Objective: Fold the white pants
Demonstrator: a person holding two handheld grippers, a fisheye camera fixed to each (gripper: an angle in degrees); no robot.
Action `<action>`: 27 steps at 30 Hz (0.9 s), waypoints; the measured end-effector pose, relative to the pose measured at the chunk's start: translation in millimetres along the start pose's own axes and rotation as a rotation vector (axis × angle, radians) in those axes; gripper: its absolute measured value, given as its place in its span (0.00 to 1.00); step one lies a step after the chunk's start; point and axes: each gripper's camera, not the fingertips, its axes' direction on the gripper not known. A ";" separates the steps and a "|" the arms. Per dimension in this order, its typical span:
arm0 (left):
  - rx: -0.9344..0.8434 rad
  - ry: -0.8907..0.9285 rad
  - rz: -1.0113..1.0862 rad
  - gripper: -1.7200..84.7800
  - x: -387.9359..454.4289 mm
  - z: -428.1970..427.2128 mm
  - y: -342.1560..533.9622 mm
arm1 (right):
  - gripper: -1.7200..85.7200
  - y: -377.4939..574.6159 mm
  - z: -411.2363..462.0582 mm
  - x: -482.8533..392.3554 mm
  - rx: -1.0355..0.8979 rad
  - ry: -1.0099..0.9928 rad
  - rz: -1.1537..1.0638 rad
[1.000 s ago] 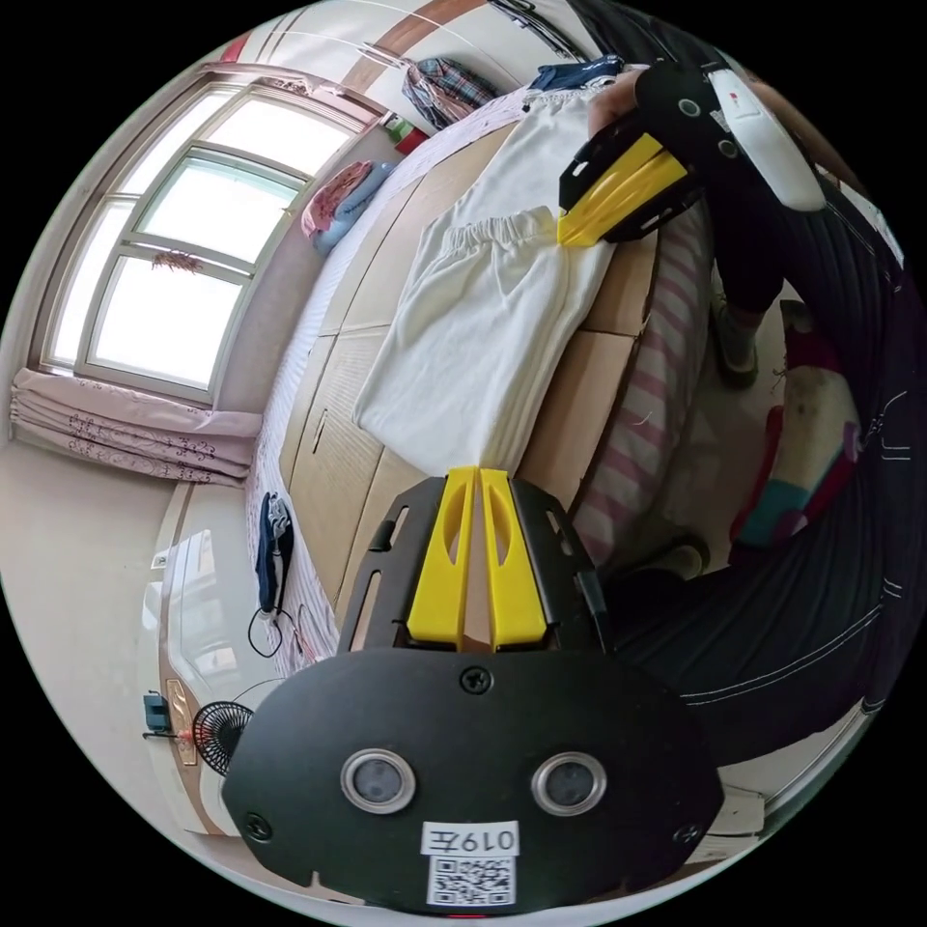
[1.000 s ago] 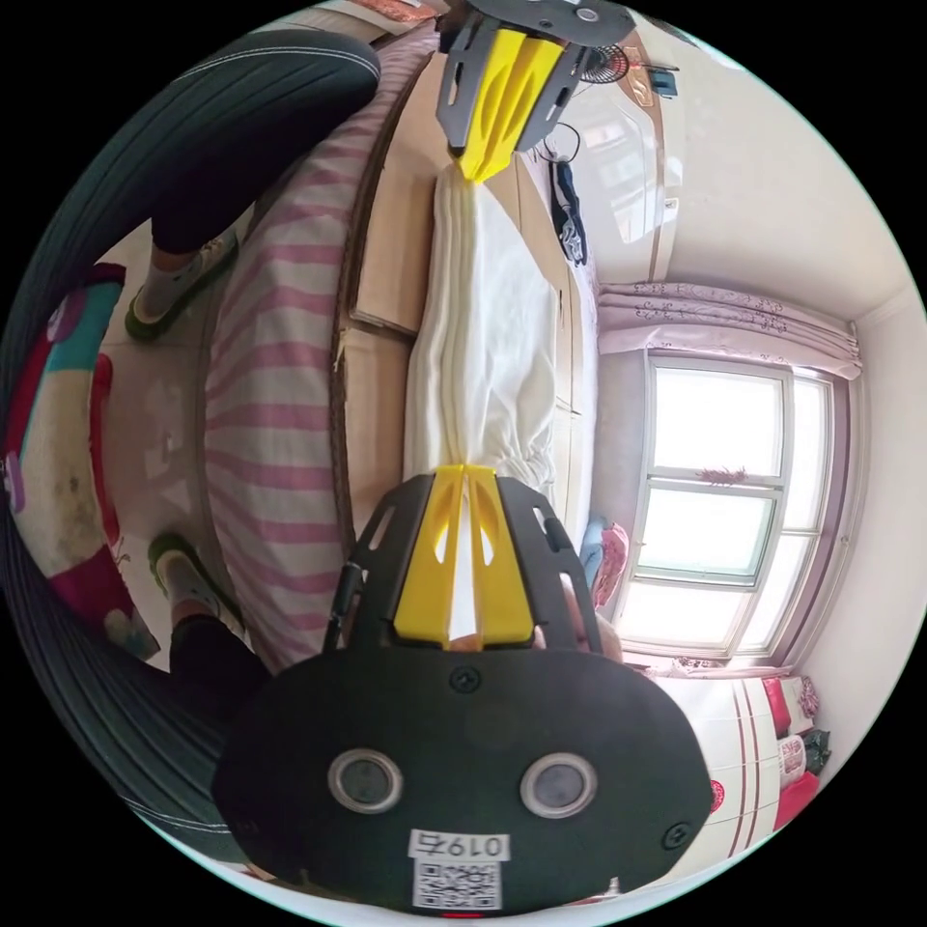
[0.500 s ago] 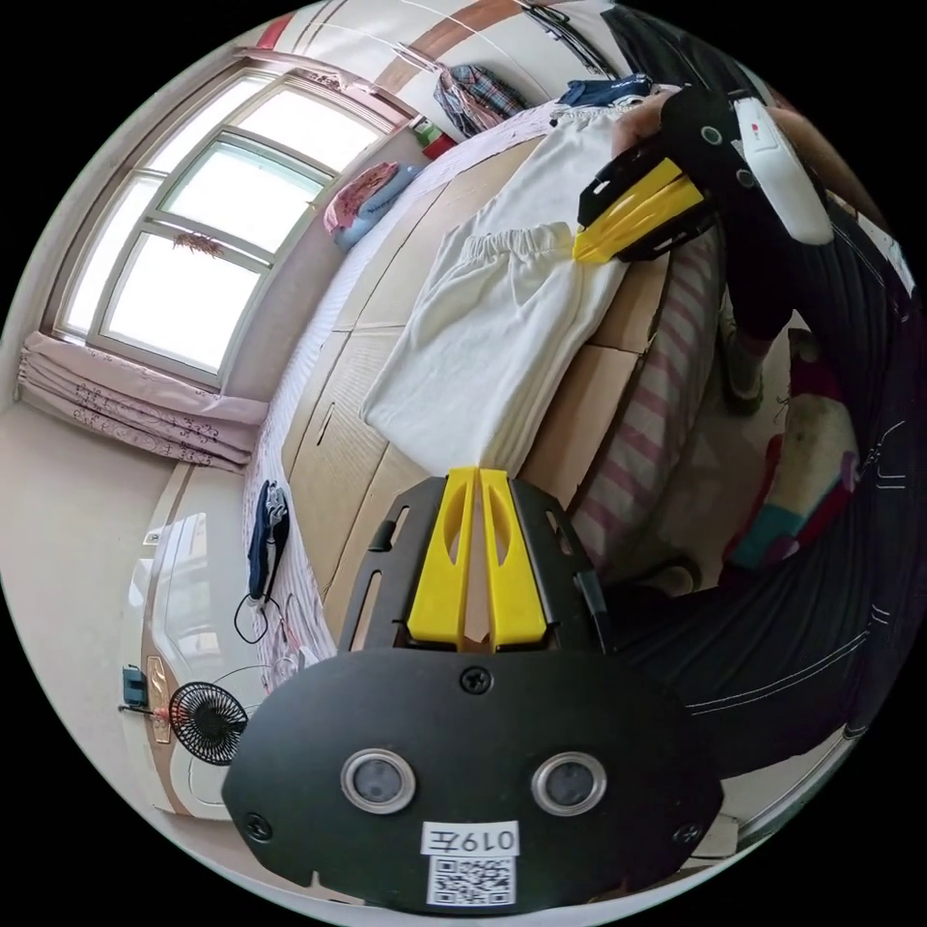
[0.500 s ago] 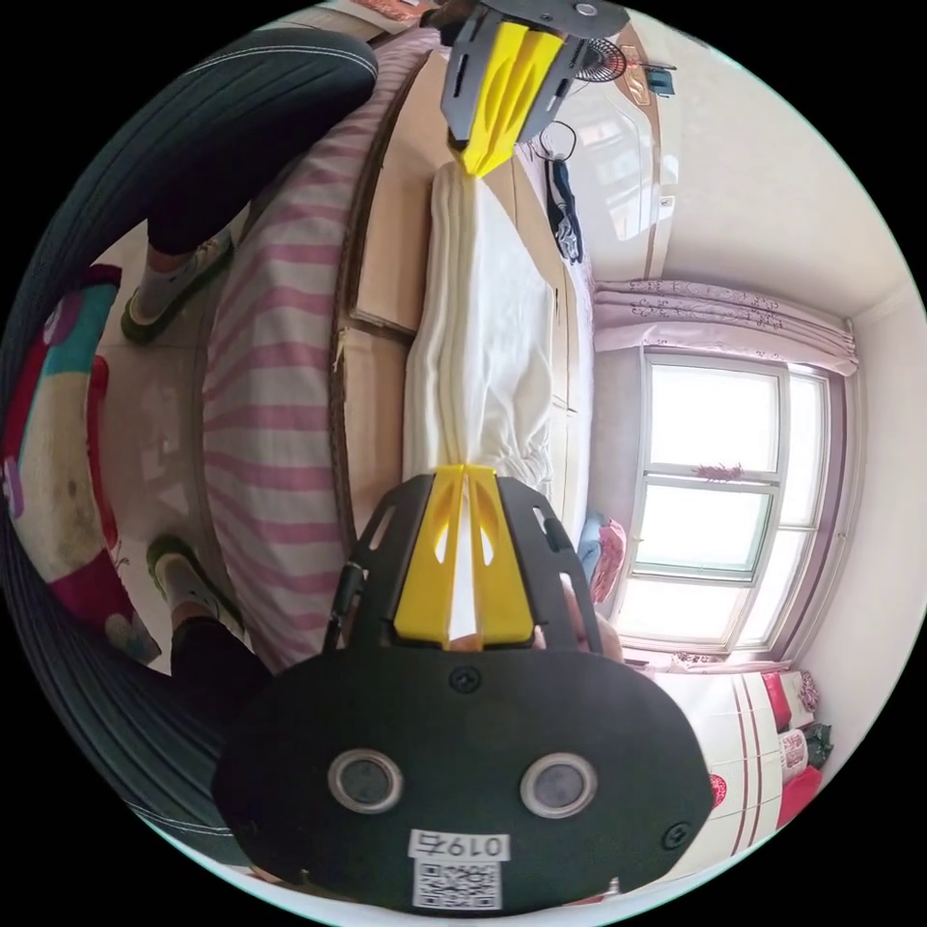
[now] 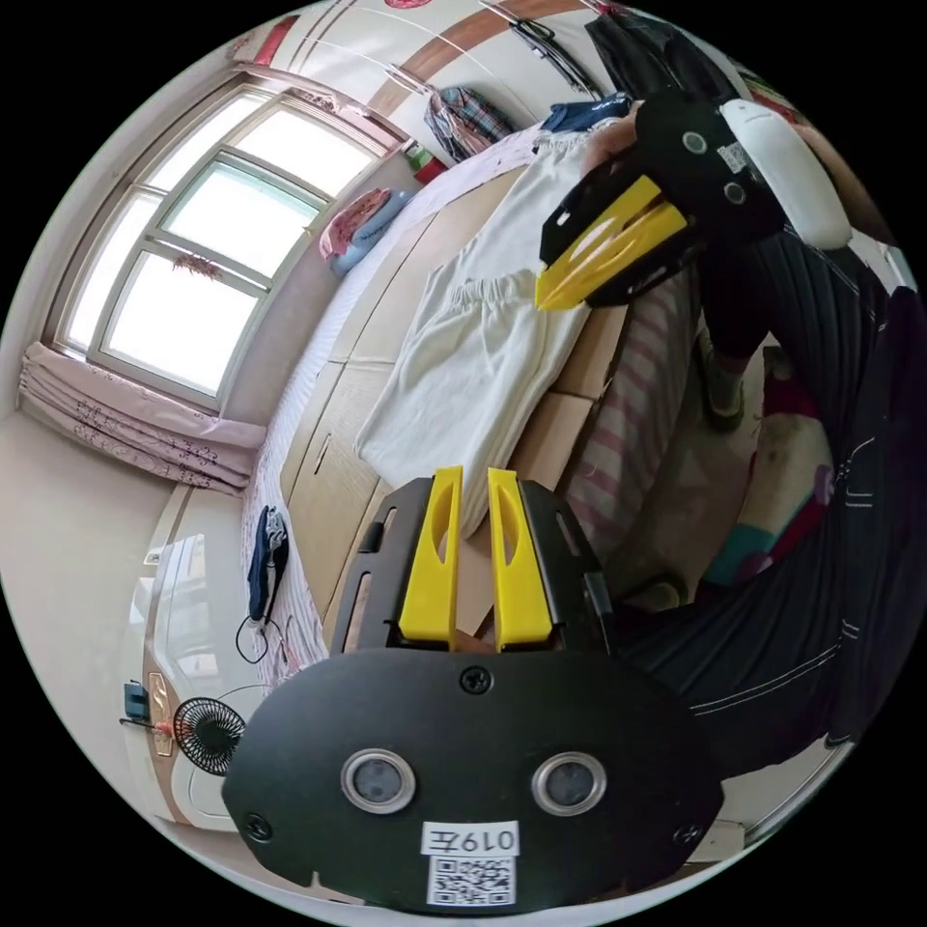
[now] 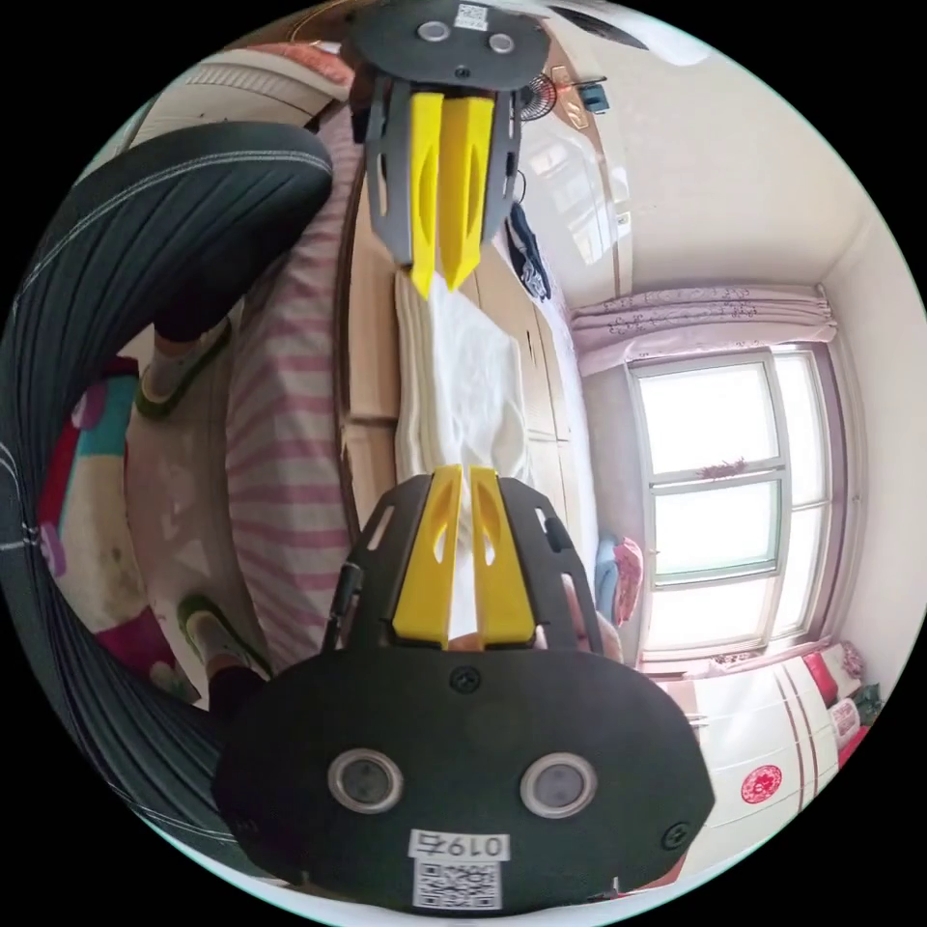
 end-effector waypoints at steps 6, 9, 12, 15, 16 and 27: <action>-0.030 -0.018 0.123 0.06 14.5 25.3 -37.3 | 0.08 -23.7 20.3 -2.3 0.007 -0.086 -0.045; -0.017 0.010 0.130 0.05 11.0 26.2 -42.3 | 0.08 -26.4 21.5 -7.7 0.016 -0.088 -0.068; -0.012 0.034 0.114 0.04 5.6 25.4 -44.9 | 0.07 -30.1 23.2 -10.4 0.021 -0.092 -0.062; -0.019 0.046 0.106 0.03 3.8 26.1 -47.6 | 0.05 -34.3 27.9 -15.6 0.006 -0.095 -0.068; -0.023 0.044 0.106 0.03 3.8 26.7 -48.1 | 0.03 -35.4 28.6 -17.5 0.000 -0.084 -0.070; -0.022 -0.020 0.094 0.03 11.7 10.3 -53.6 | 0.01 -39.6 13.4 -26.6 0.007 -0.064 -0.065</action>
